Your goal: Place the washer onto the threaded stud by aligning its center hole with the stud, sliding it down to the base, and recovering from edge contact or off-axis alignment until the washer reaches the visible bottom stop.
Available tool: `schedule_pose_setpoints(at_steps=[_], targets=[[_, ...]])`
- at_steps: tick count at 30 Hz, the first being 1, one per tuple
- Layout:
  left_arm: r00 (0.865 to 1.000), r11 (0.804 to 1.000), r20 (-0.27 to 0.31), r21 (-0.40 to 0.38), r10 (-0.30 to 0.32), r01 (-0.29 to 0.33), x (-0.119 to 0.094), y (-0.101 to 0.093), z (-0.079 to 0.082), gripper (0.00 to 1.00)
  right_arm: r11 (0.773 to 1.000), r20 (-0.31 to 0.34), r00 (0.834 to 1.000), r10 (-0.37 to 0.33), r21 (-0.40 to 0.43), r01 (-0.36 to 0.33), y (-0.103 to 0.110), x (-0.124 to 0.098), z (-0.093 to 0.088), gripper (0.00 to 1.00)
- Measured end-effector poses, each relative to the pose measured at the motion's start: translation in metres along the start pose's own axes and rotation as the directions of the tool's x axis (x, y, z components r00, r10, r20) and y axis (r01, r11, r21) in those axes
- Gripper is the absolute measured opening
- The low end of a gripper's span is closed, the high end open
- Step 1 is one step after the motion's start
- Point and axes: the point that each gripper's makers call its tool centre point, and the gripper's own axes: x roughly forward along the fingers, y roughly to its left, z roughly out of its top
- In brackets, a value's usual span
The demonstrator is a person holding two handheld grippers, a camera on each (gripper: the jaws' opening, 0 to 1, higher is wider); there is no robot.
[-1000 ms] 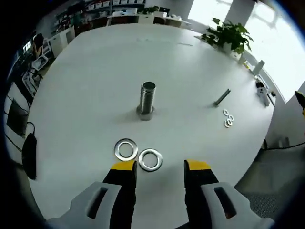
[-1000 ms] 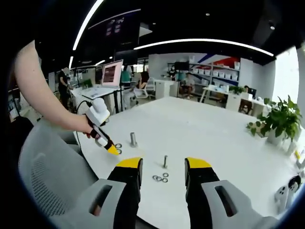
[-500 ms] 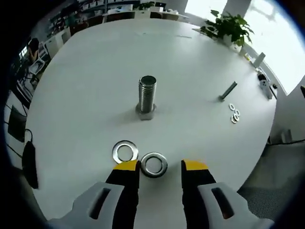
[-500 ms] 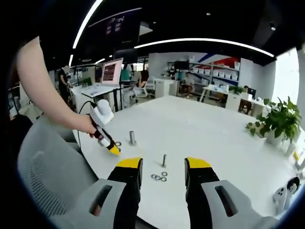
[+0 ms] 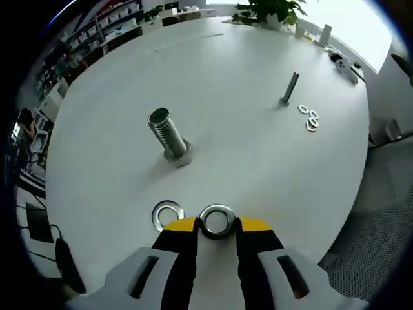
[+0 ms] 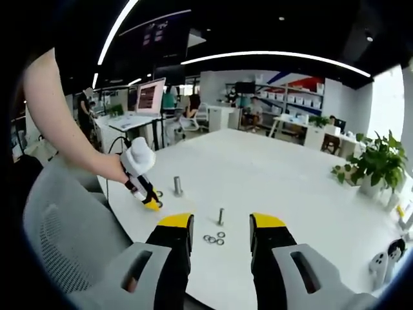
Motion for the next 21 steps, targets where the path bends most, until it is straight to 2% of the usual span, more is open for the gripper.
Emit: schedule_pose_setpoints(at_steps=[8,11,14,21], targets=[[0.996,0.995,-0.083,0.093,-0.030,0.038,-0.0055,-0.0060,-0.0051,0.21,1.000,0.000,1.000,-0.003,0.005,0.003,-0.0006,-0.0004,-0.0005,0.37],[0.990,0.992,-0.136,0.112,-0.038,0.054,-0.0055,-0.0058,-0.0058,0.21,1.000,-0.002,1.000,-0.001,0.006,0.001,-0.0003,0.0001,-0.0008,0.37],[0.977,0.982,-0.212,0.173,-0.040,0.077,-0.0065,-0.0078,-0.0076,0.22,1.000,-0.003,1.000,0.001,-0.003,-0.001,0.0010,0.0003,-0.0011,0.37],[0.970,0.980,-0.236,0.177,-0.051,0.094,-0.0076,-0.0071,-0.0083,0.23,1.000,0.001,1.000,-0.008,0.005,0.008,-0.0014,-0.0009,-0.0012,0.37]])
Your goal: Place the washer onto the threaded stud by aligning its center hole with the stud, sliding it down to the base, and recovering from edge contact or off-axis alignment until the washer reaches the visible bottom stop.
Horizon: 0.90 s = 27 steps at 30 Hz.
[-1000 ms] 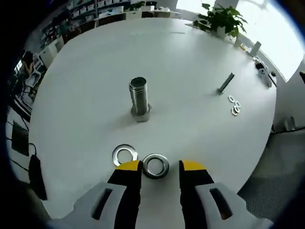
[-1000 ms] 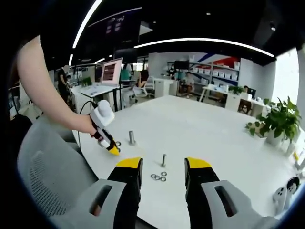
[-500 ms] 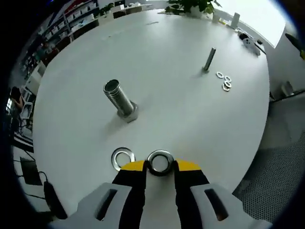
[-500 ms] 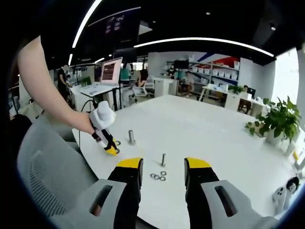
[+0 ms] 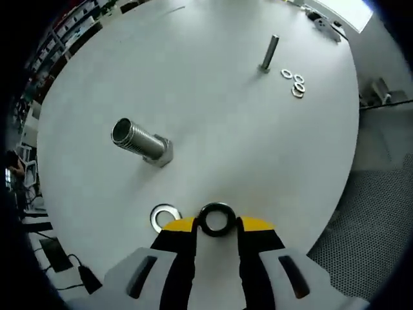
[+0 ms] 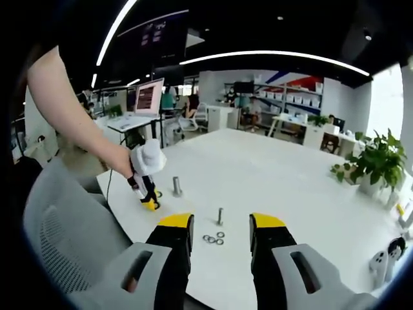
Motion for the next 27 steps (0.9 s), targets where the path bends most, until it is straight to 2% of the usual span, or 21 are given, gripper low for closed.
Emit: schedule_pose_setpoints(at_steps=[5,9,17,27], targets=[[1.000,1.000,0.012,-0.001,0.005,-0.005,0.002,0.003,-0.001,0.23,1.000,0.000,1.000,0.001,-0.005,-0.001,0.001,0.000,0.000,0.37],[0.999,1.000,0.047,0.002,0.004,-0.004,0.004,0.004,0.000,0.21,1.000,-0.001,1.000,0.003,-0.009,-0.003,0.002,0.000,0.000,0.37],[0.999,1.000,0.049,-0.012,0.014,-0.013,0.008,0.012,0.001,0.19,1.000,-0.004,1.000,0.004,-0.014,-0.004,0.002,0.000,0.000,0.36],[0.999,1.000,0.045,-0.016,0.003,-0.002,0.008,0.012,0.001,0.19,1.000,-0.007,1.000,0.004,-0.012,-0.004,0.002,0.000,-0.001,0.36]])
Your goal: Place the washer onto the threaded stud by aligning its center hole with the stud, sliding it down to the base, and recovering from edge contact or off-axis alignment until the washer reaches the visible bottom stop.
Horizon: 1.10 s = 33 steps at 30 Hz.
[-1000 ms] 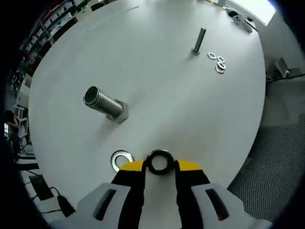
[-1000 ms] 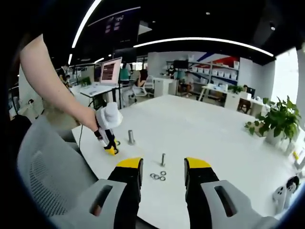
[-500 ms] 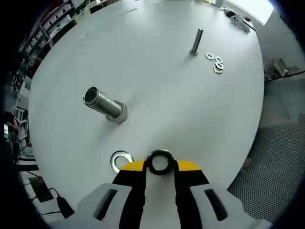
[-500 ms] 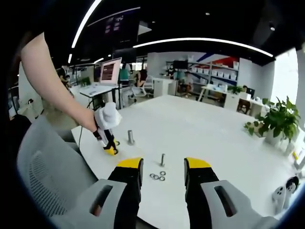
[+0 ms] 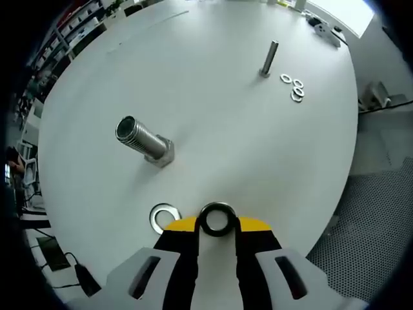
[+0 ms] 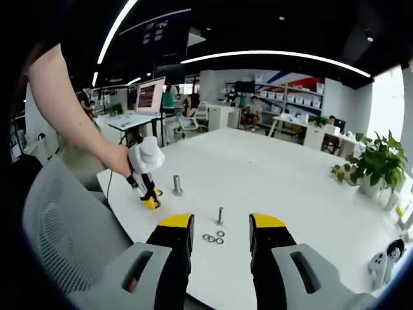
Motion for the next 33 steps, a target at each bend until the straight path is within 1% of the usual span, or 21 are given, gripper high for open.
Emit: schedule_pose_setpoints(at_steps=[11,16,21,27,30,33], targets=[[1.000,1.000,0.000,0.007,-0.015,0.015,-0.002,-0.004,-0.002,0.19,1.000,-0.007,1.000,0.001,0.004,-0.001,0.000,0.001,-0.001,0.36],[1.000,1.000,0.014,0.014,-0.010,0.010,-0.005,-0.004,0.002,0.19,1.000,-0.007,1.000,-0.001,0.003,0.001,-0.001,0.001,-0.002,0.36],[1.000,1.000,0.029,0.031,0.003,-0.003,-0.014,-0.006,0.009,0.19,1.000,-0.008,1.000,-0.002,0.006,0.002,-0.002,0.001,-0.002,0.36],[0.997,0.999,0.073,0.032,0.014,-0.016,-0.029,-0.009,0.021,0.19,1.000,-0.010,1.000,-0.004,0.008,0.004,-0.002,0.001,-0.002,0.36],[0.994,0.998,0.104,0.051,0.024,-0.029,-0.042,-0.009,0.032,0.19,1.000,-0.011,1.000,-0.004,0.008,0.004,-0.002,0.001,-0.002,0.36],[0.991,0.997,0.128,0.065,0.037,-0.046,-0.051,-0.005,0.041,0.19,1.000,-0.011,1.000,-0.004,0.008,0.004,-0.002,0.001,-0.002,0.36]])
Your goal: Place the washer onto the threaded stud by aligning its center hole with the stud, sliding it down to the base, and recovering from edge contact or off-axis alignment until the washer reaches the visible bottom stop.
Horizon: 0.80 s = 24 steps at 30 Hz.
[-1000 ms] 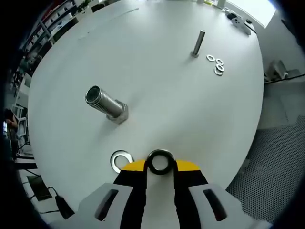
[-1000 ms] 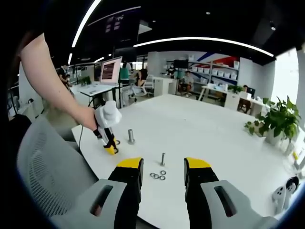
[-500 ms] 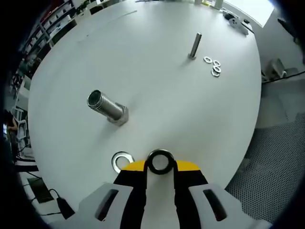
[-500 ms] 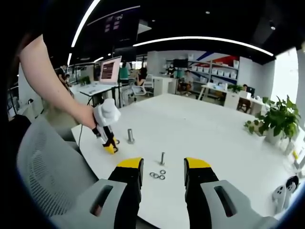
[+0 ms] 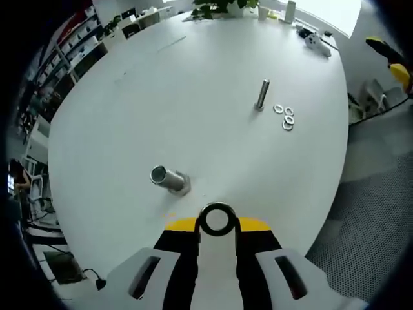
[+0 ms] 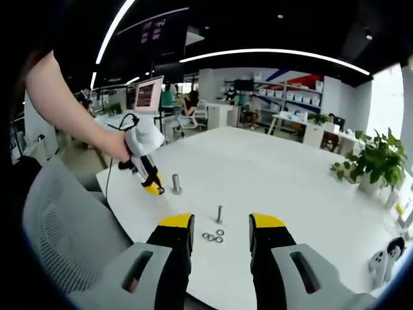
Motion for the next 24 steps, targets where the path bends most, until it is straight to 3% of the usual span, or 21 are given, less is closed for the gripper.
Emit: schedule_pose_setpoints(at_steps=[8,24], targets=[[0.998,0.999,0.053,0.009,0.038,-0.038,-0.014,0.020,0.024,0.19,1.000,-0.002,1.000,0.000,-0.001,0.000,0.000,0.000,-0.001,0.36],[0.997,0.998,0.042,0.020,0.060,-0.061,-0.005,0.048,0.041,0.19,1.000,-0.003,1.000,0.000,0.001,0.000,0.000,0.000,-0.001,0.36]])
